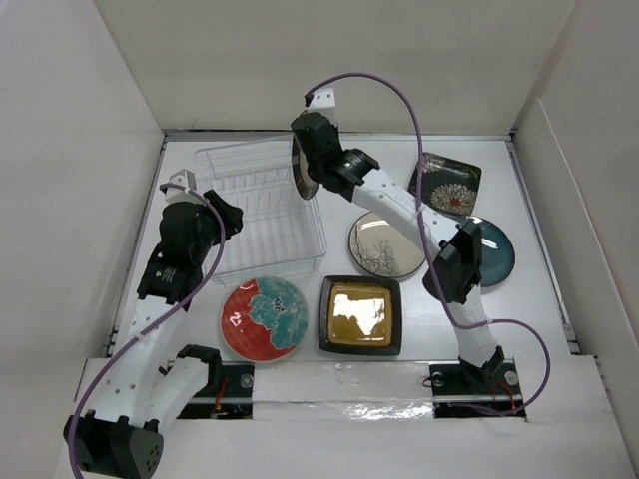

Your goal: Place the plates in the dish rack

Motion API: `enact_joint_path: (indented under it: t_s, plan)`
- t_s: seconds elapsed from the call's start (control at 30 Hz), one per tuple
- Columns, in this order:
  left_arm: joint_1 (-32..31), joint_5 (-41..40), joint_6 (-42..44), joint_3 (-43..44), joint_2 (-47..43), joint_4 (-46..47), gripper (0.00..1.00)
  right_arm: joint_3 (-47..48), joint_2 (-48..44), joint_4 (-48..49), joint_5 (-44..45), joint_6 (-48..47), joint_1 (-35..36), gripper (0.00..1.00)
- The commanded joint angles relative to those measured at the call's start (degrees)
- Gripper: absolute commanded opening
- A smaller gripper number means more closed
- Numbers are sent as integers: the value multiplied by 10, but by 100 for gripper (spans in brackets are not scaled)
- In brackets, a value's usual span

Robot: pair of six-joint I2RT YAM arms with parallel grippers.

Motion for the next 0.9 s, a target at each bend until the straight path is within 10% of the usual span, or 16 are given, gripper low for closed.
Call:
enact_joint_path:
  t_s: [0.0, 0.87]
  plan:
    - [4, -15, -10, 32, -2, 3, 43, 78, -5, 87, 100, -33, 16, 0]
    - [-2, -49, -15, 36, -4, -11, 45, 25, 118, 184, -89, 14, 25, 0]
